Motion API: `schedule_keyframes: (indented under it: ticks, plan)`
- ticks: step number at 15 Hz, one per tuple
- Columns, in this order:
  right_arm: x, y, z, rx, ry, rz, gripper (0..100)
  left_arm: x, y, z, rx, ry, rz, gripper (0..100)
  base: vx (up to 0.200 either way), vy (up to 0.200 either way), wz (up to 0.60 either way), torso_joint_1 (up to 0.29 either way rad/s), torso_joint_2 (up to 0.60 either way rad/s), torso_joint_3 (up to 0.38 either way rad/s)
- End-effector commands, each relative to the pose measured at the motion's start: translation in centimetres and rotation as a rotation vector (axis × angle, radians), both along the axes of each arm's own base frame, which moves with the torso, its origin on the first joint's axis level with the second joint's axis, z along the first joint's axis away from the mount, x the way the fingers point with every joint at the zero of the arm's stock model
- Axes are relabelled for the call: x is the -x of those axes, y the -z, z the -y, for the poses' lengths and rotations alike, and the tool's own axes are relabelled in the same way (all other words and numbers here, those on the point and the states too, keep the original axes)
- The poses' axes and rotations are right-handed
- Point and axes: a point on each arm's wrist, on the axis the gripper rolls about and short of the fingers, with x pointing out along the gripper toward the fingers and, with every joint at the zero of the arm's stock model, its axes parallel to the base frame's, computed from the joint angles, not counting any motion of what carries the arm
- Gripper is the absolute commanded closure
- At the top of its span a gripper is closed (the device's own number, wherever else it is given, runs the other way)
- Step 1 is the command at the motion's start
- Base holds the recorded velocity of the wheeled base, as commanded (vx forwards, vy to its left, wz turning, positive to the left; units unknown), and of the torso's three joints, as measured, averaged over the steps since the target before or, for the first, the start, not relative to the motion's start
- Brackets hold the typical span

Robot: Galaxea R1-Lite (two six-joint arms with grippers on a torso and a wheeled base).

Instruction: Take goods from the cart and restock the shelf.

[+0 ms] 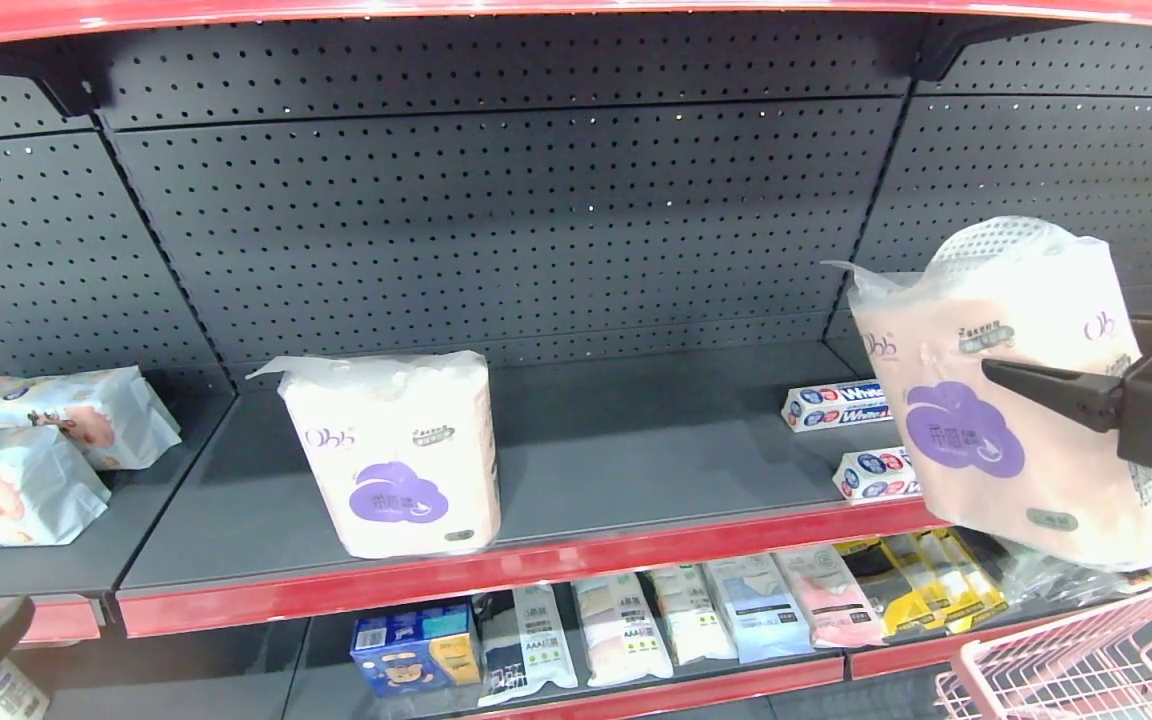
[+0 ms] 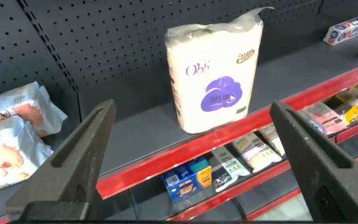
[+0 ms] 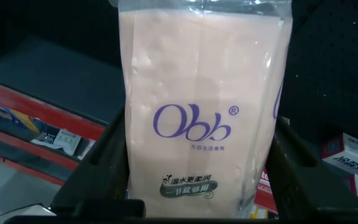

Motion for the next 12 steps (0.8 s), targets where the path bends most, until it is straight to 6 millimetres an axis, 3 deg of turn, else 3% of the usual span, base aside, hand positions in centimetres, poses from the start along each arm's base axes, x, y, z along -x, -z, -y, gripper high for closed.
schedule_keyframes:
  ticks: [1,10,12]
  plan:
    - [-0.3,0.0,0.6,0.000,0.030,-0.005,100,-0.1,0.0,0.0,0.000,0.001,-0.006,0,0.000,0.000,0.00,0.000,0.00,0.000]
    - [-0.3,-0.3,3.0,0.002,0.155,0.008,100,0.0,0.2,0.0,0.000,0.001,-0.006,0,0.000,0.000,0.00,0.000,0.00,0.000]
    - [-0.3,-0.3,3.0,0.003,0.157,0.008,100,-0.1,0.2,0.0,0.000,0.002,-0.008,0,0.000,0.000,0.60,0.002,0.00,-0.002]
